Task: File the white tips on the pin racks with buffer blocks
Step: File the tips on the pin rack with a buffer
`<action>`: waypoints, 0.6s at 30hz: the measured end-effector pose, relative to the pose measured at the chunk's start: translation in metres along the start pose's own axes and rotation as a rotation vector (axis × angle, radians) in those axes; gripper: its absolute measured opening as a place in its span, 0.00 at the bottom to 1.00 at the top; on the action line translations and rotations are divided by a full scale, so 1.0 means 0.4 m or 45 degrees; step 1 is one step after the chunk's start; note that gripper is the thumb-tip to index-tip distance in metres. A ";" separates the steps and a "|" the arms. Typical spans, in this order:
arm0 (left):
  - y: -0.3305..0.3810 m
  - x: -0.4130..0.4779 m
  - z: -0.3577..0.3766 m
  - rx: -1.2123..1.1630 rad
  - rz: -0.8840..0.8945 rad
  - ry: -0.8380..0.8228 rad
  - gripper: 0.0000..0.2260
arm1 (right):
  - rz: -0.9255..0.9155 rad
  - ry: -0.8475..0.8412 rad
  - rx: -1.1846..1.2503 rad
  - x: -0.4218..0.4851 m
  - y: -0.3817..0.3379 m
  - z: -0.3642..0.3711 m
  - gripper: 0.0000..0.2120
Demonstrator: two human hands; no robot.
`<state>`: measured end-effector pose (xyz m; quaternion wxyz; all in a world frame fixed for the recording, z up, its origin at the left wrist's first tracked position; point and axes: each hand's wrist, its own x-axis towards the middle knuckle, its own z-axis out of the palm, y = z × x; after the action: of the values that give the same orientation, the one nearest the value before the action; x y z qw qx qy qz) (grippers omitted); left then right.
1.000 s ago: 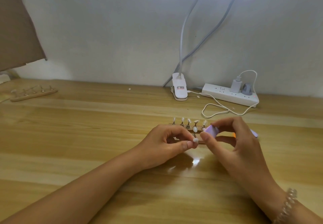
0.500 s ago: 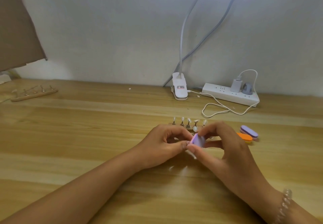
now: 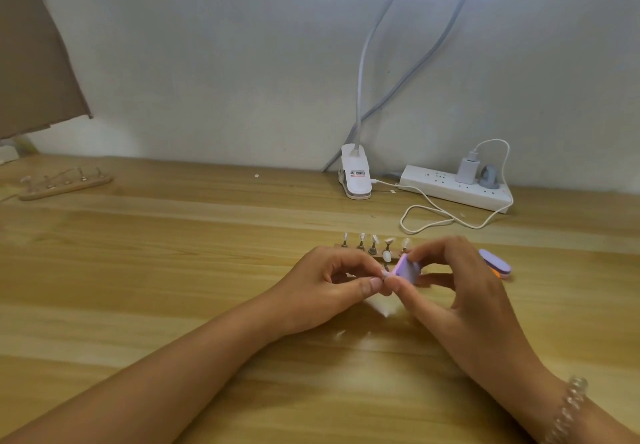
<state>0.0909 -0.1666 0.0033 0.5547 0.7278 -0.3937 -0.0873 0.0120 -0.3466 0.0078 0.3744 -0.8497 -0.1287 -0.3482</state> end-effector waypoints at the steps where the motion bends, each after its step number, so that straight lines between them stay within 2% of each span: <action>1: 0.002 0.000 -0.001 -0.001 -0.001 -0.006 0.06 | -0.047 0.000 -0.001 -0.001 -0.002 0.001 0.14; 4: 0.004 -0.001 -0.004 0.028 -0.001 -0.015 0.09 | -0.185 -0.117 -0.031 -0.010 -0.012 0.015 0.13; 6: 0.000 0.000 -0.005 0.026 -0.007 -0.009 0.07 | -0.082 -0.120 -0.045 -0.006 -0.009 0.012 0.15; 9: -0.003 -0.001 -0.002 -0.019 -0.005 0.004 0.04 | 0.141 0.011 0.053 0.003 0.001 -0.004 0.14; 11: -0.002 -0.001 -0.002 -0.033 -0.004 0.000 0.03 | 0.138 0.052 0.105 0.002 0.000 -0.004 0.12; 14: 0.002 -0.002 -0.002 -0.033 -0.016 -0.017 0.03 | 0.014 -0.082 0.084 -0.008 -0.016 0.013 0.13; 18: 0.004 -0.001 0.001 0.086 -0.006 -0.020 0.08 | 0.144 -0.080 0.021 -0.001 -0.008 0.004 0.14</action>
<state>0.0895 -0.1666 0.0043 0.5266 0.7463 -0.3990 -0.0810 0.0111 -0.3432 0.0085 0.3965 -0.8630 -0.0949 -0.2985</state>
